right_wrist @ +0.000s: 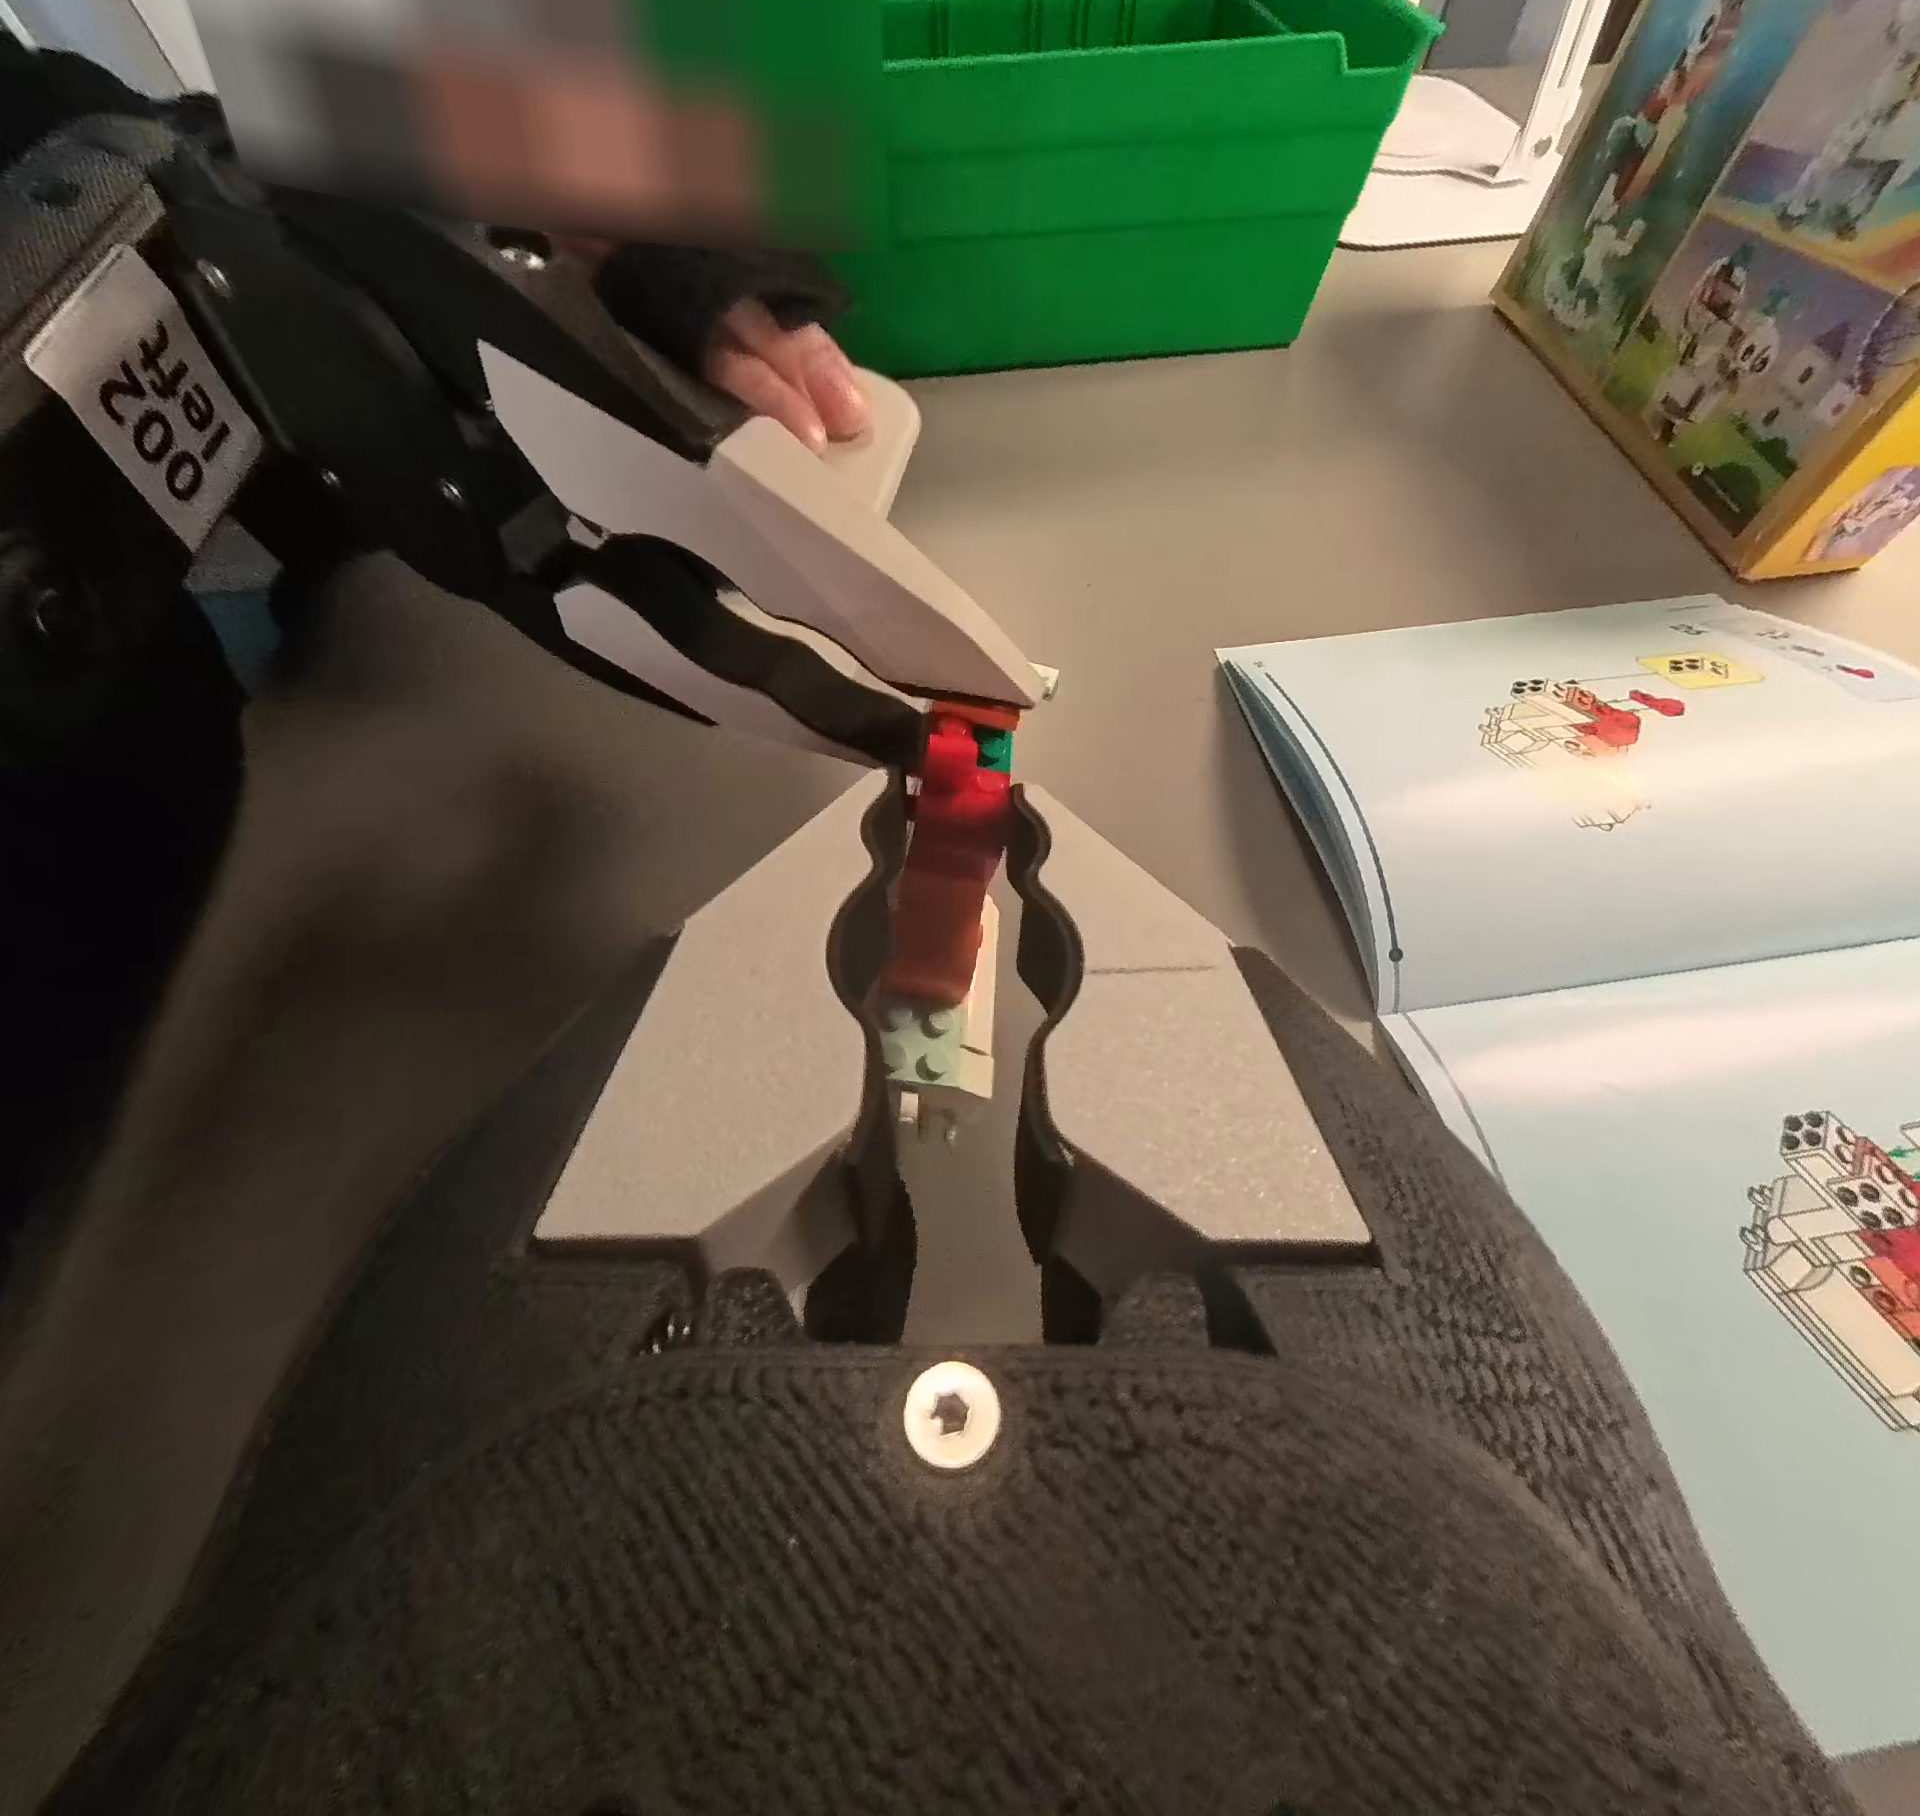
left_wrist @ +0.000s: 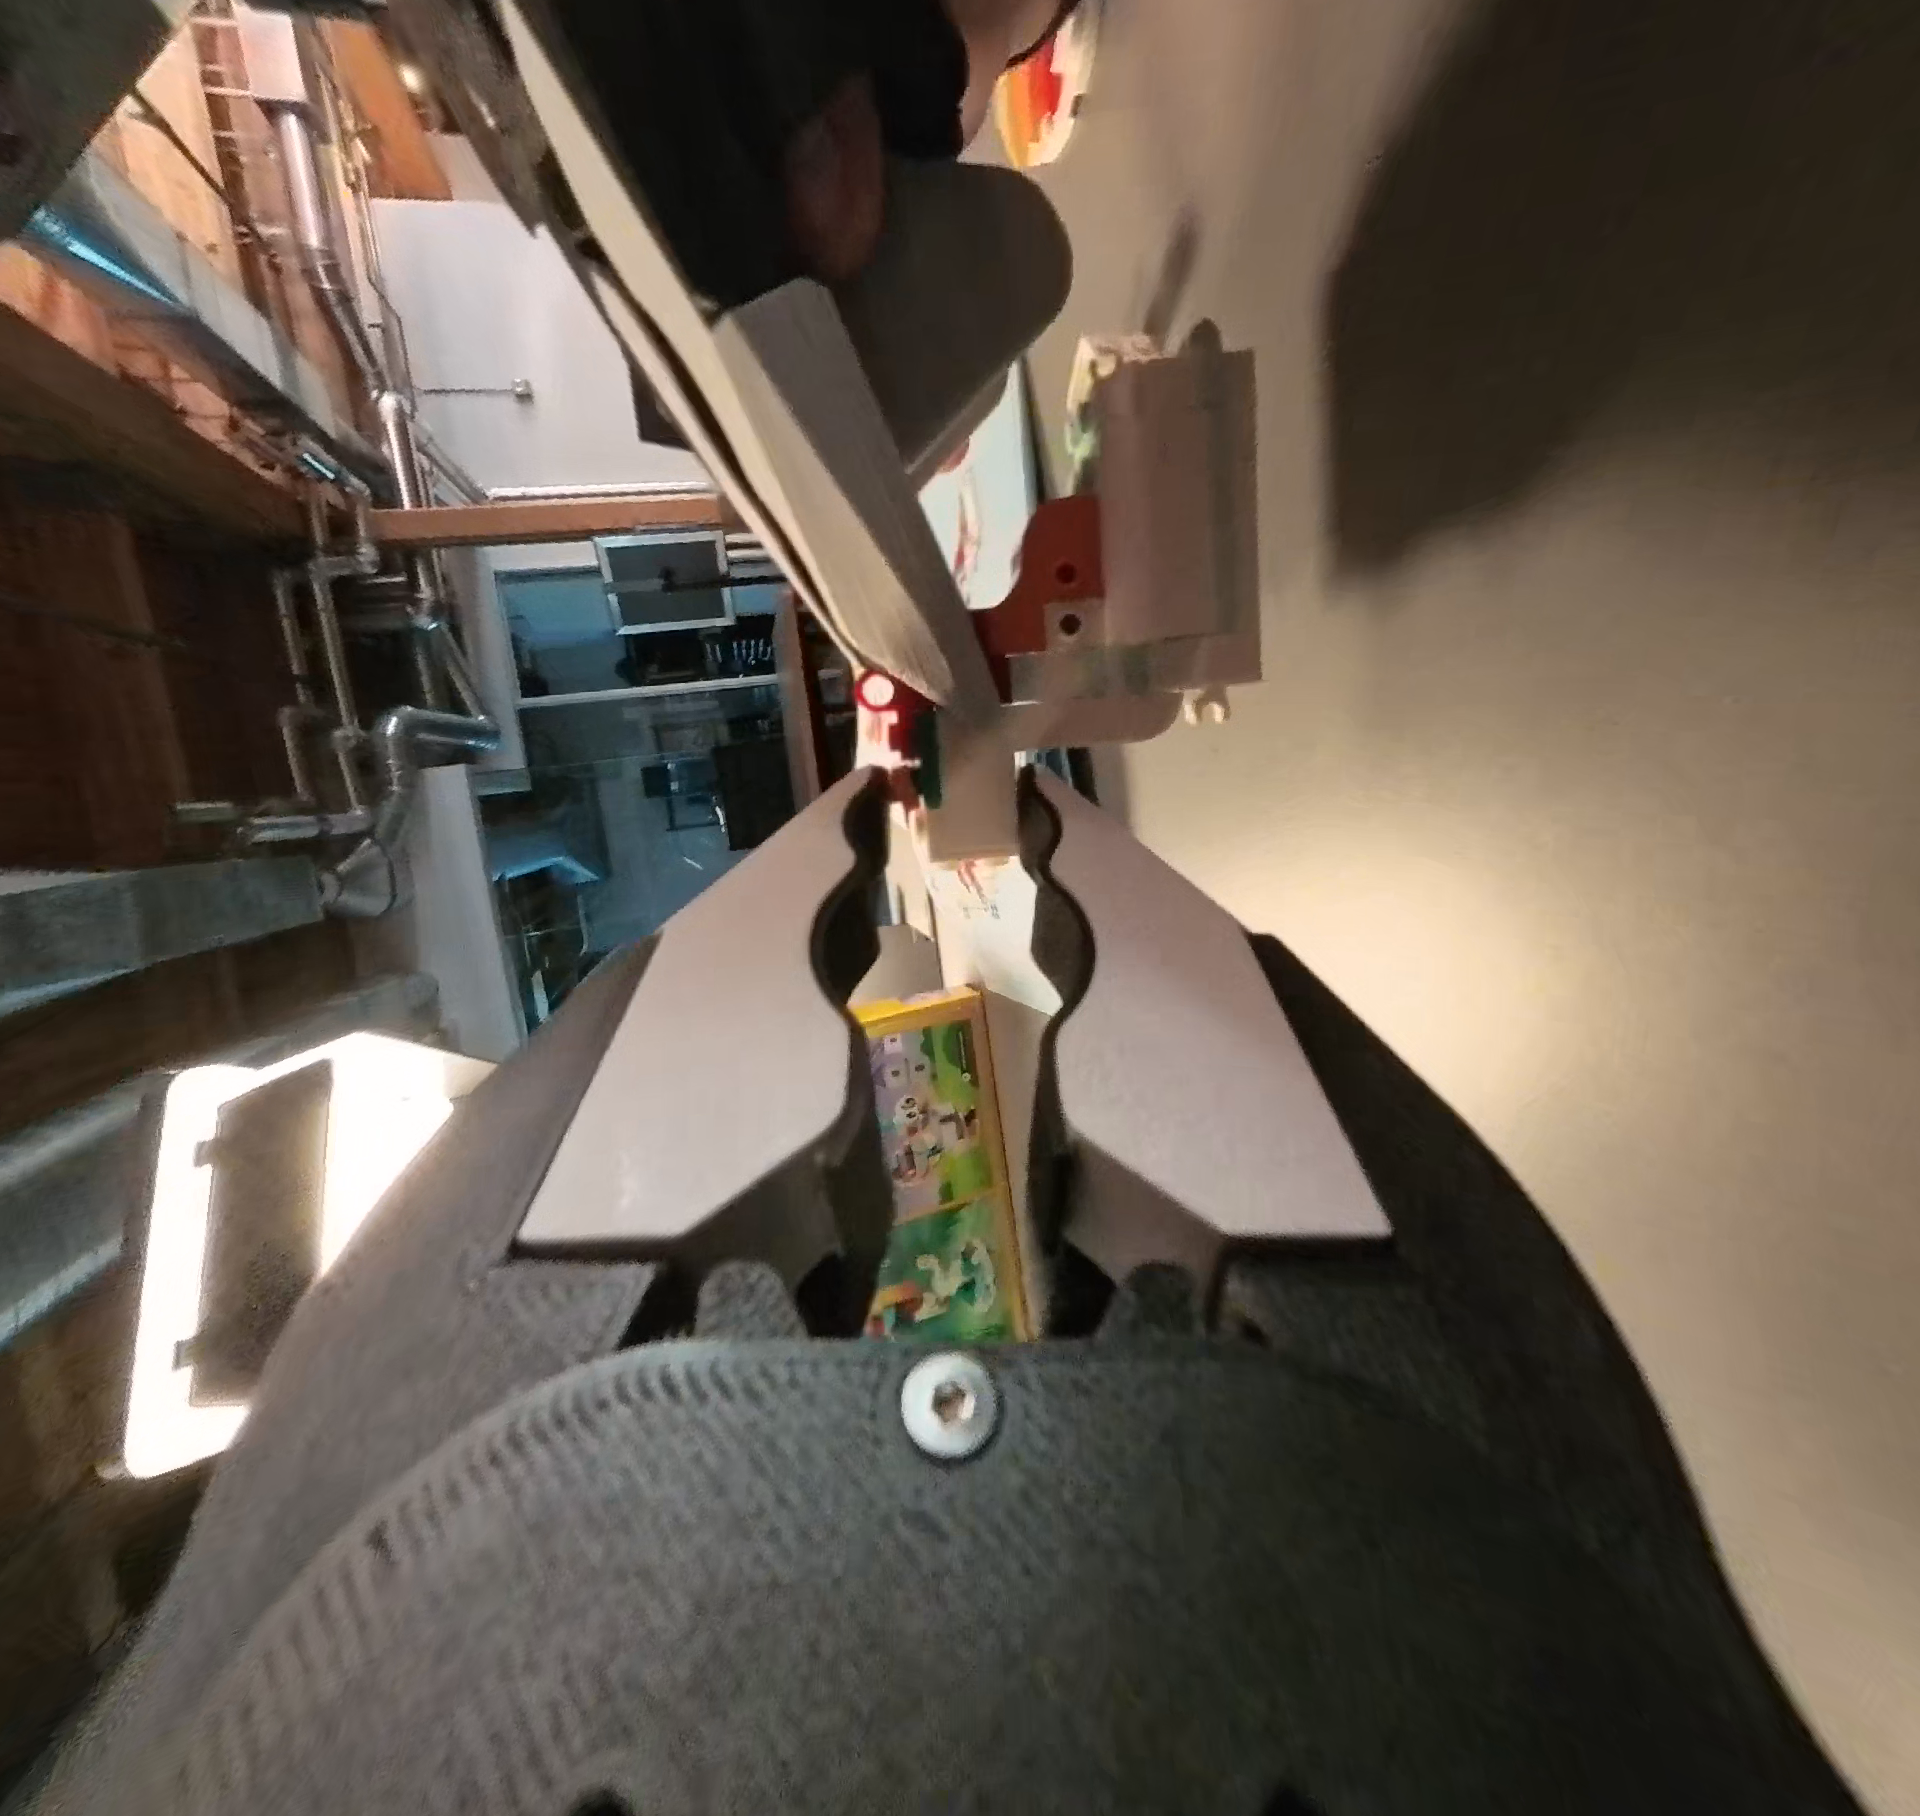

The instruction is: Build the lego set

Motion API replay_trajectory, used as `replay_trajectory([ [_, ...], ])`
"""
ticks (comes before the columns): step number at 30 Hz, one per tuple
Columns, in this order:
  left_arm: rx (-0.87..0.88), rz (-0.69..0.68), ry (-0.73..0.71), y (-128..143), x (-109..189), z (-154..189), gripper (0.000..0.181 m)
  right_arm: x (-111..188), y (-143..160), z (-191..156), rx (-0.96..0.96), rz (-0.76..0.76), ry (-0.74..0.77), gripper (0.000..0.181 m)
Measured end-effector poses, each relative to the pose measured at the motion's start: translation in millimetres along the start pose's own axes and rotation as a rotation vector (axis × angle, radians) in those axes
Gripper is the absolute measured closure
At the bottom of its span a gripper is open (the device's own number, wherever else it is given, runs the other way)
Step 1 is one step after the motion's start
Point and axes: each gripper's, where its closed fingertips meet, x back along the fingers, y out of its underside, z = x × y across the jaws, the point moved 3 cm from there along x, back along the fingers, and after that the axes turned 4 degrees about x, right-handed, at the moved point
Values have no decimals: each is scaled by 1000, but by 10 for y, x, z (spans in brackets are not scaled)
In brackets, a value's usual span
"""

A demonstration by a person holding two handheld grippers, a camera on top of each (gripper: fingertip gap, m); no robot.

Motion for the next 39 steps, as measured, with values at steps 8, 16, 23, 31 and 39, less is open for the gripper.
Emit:
replay_trajectory([
  [8, 62, 93, 37, 3, 47, -16, 157, 8, -33, -23, 3, 25, -16, 164],
  [16, 62, 146, 90, -2, 88, 13, 157, -7, -33, -68, 1, 18, -37, 164],
  [23, -24, 183, 113, -39, 155, -26, 158, 11, -84, -123, -7, 22, -76, 164],
  [31, 94, 166, 144, -21, 90, 31, 157, -11, -38, -88, -47, 15, -71, 164],
  [39, 127, 146, 126, -23, 73, 81, 147, -38, -9, -104, -45, -7, -74, 164],
])
